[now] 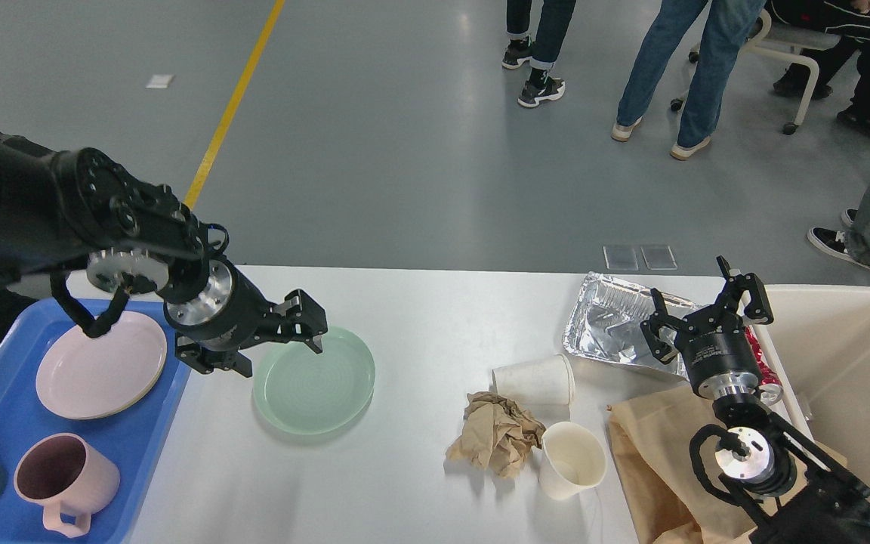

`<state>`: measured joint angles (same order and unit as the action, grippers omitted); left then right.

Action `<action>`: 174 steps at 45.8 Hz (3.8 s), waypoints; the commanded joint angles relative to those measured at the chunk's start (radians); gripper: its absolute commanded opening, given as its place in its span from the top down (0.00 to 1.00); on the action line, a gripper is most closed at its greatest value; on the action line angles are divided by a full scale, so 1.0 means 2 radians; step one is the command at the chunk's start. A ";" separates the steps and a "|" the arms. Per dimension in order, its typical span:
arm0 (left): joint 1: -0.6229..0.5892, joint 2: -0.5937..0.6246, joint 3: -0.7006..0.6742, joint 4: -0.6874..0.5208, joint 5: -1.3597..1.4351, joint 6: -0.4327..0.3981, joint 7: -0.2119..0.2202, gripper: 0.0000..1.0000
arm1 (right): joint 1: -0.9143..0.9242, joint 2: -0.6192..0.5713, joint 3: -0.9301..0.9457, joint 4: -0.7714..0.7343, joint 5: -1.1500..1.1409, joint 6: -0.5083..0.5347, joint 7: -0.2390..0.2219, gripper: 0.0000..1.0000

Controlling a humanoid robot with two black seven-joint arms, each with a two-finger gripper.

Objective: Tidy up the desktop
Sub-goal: 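Reach the left gripper to the pale green plate and grip its rim, then lift the green plate and lower it onto the pink plate in the tray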

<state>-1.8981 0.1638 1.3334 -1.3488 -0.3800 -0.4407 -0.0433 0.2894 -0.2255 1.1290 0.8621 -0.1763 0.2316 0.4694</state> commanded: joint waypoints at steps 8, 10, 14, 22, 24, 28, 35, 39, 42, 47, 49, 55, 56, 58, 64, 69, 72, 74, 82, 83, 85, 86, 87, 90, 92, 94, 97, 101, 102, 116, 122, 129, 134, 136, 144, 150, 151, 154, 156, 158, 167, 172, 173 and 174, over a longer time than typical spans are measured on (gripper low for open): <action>0.151 0.003 -0.012 0.066 -0.117 0.125 0.001 0.08 | 0.000 0.000 0.000 0.001 0.000 0.000 0.000 0.00; 0.176 0.002 -0.022 0.075 -0.124 0.159 0.002 0.08 | 0.000 0.000 0.000 0.001 0.000 0.000 0.000 0.00; 0.217 0.002 -0.055 0.089 -0.136 0.210 0.002 0.08 | 0.000 0.000 0.000 0.001 0.000 0.000 0.000 0.00; 0.250 0.012 -0.087 0.112 -0.137 0.217 0.006 0.08 | 0.000 0.000 0.000 0.000 0.000 0.000 0.000 0.00; 0.257 0.012 -0.088 0.121 -0.137 0.217 0.005 0.08 | 0.000 0.000 0.000 0.001 0.000 0.000 0.000 0.00; 0.268 0.006 -0.088 0.134 -0.134 0.217 0.005 0.08 | 0.000 0.000 0.000 0.000 0.000 0.000 0.000 0.00; 0.270 0.004 -0.088 0.136 -0.134 0.220 0.005 0.08 | 0.000 0.001 0.000 0.000 0.000 0.000 0.000 0.00; 0.273 0.003 -0.088 0.137 -0.135 0.227 0.006 0.10 | 0.000 0.001 0.000 0.000 0.000 0.000 0.000 0.00; 0.276 0.002 -0.088 0.137 -0.135 0.236 0.005 0.16 | 0.000 0.001 0.000 0.000 0.000 0.000 0.000 0.00; 0.292 0.001 -0.107 0.141 -0.136 0.241 0.005 0.30 | 0.000 0.000 0.000 0.000 0.000 0.000 0.000 0.00; 0.302 0.000 -0.114 0.148 -0.137 0.243 0.005 0.30 | 0.000 0.000 0.000 0.000 0.000 0.000 0.000 0.00; 0.315 0.000 -0.116 0.160 -0.137 0.242 0.005 0.38 | 0.000 0.000 0.000 0.000 0.000 0.000 0.000 0.00; 0.315 0.001 -0.117 0.160 -0.137 0.242 0.005 0.41 | 0.000 0.001 0.000 0.000 0.000 0.000 0.000 0.00; 0.314 0.001 -0.118 0.160 -0.136 0.240 0.005 0.47 | 0.000 0.001 0.000 0.000 0.000 0.000 0.000 0.00; 0.313 0.003 -0.126 0.158 -0.137 0.235 0.005 0.69 | 0.000 0.000 0.000 0.000 0.000 0.000 0.000 0.00; 0.313 0.006 -0.124 0.157 -0.137 0.235 0.006 0.79 | 0.000 0.000 0.000 0.000 0.000 0.000 0.000 0.00; 0.313 0.006 -0.123 0.155 -0.137 0.235 0.006 0.83 | 0.000 0.000 0.000 0.000 0.000 0.000 0.000 0.00; 0.314 0.006 -0.122 0.155 -0.137 0.235 0.006 0.85 | 0.000 0.001 0.000 0.000 0.000 0.000 0.000 0.00; 0.313 0.009 -0.120 0.150 -0.138 0.234 0.008 0.97 | 0.000 0.000 0.000 0.000 0.000 0.000 0.000 0.00; 0.313 0.009 -0.120 0.149 -0.138 0.233 0.008 0.99 | 0.000 0.001 0.000 0.000 0.000 0.000 0.000 0.00; 0.313 0.010 -0.120 0.149 -0.138 0.225 0.008 1.00 | 0.000 0.001 0.000 0.000 0.000 0.000 0.000 0.00; 0.313 0.010 -0.120 0.149 -0.138 0.221 0.008 1.00 | 0.000 0.000 0.000 0.000 0.000 0.000 0.000 0.00; 0.313 0.010 -0.120 0.149 -0.138 0.218 0.008 1.00 | 0.000 0.000 0.000 0.000 0.000 0.000 0.000 0.00; 0.313 0.010 -0.119 0.149 -0.138 0.213 0.008 1.00 | 0.000 0.000 0.000 0.000 0.000 0.000 0.000 0.00; 0.314 0.009 -0.119 0.149 -0.138 0.213 0.008 1.00 | 0.000 0.000 0.000 0.000 0.000 0.000 0.000 0.00; 0.314 0.009 -0.119 0.149 -0.138 0.213 0.009 1.00 | 0.000 0.000 0.000 0.000 0.000 0.000 0.000 0.00; 0.313 0.011 -0.119 0.149 -0.138 0.213 0.009 1.00 | 0.000 0.000 0.000 0.000 0.000 0.000 0.000 0.00; 0.307 0.015 -0.118 0.139 -0.138 0.210 0.009 1.00 | 0.000 0.000 0.000 0.000 0.000 0.000 0.000 0.00; 0.303 0.019 -0.118 0.131 -0.138 0.209 0.009 1.00 | 0.000 0.001 0.000 0.000 0.000 0.000 0.000 0.00; 0.073 0.062 -0.014 -0.028 -0.137 0.166 0.042 1.00 | 0.000 0.000 0.000 0.000 0.000 0.000 0.000 0.00; -0.047 0.069 0.045 -0.089 -0.136 0.084 0.042 1.00 | 0.000 0.000 0.000 0.000 0.000 0.000 0.000 0.00; -0.164 0.063 0.101 -0.132 -0.134 -0.007 0.040 1.00 | 0.000 0.000 0.000 0.000 0.000 0.000 0.000 0.00; -0.198 0.048 0.116 -0.139 -0.131 -0.057 0.039 1.00 | 0.000 0.000 0.000 0.000 0.000 0.000 0.000 0.00; -0.199 0.049 0.118 -0.140 -0.129 -0.063 0.041 1.00 | 0.000 0.000 0.000 0.000 0.000 0.000 0.000 0.00; -0.186 0.088 0.132 -0.121 -0.092 -0.059 0.040 1.00 | 0.000 0.000 0.000 0.001 0.000 0.000 0.000 0.00; -0.127 0.147 0.132 -0.063 -0.067 -0.058 0.044 1.00 | 0.000 0.000 0.000 0.001 0.000 0.000 0.000 0.00; -0.114 0.153 0.132 -0.049 -0.065 -0.058 0.044 1.00 | 0.000 0.000 0.000 0.001 0.000 0.000 0.000 0.00; -0.071 0.173 0.129 -0.006 -0.062 -0.057 0.045 1.00 | 0.000 0.000 0.000 0.001 0.000 0.000 0.000 0.00; -0.041 0.187 0.126 0.024 -0.062 -0.057 0.048 1.00 | 0.000 0.000 0.000 0.001 0.000 0.000 0.000 0.00; -0.013 0.206 0.123 0.054 -0.062 -0.057 0.049 1.00 | 0.000 0.000 0.000 0.000 0.000 0.000 0.000 0.00; 0.127 0.249 0.053 0.192 -0.062 -0.044 0.078 1.00 | 0.000 0.000 0.000 0.001 0.000 0.000 0.000 0.00; 0.218 0.252 -0.006 0.269 -0.062 -0.009 0.109 1.00 | 0.000 0.000 0.000 0.001 0.000 0.000 0.000 0.00; 0.237 0.252 -0.018 0.285 -0.062 -0.004 0.114 1.00 | 0.000 0.000 0.000 0.001 0.000 0.000 0.000 0.00; 0.254 0.252 -0.032 0.298 -0.062 0.002 0.117 1.00 | 0.000 0.000 0.001 0.001 0.000 0.000 0.000 0.00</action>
<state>-1.5641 0.6642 1.3847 -0.8960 -0.5032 -0.4953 0.1427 0.2885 -0.2255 1.1290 0.8637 -0.1763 0.2316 0.4694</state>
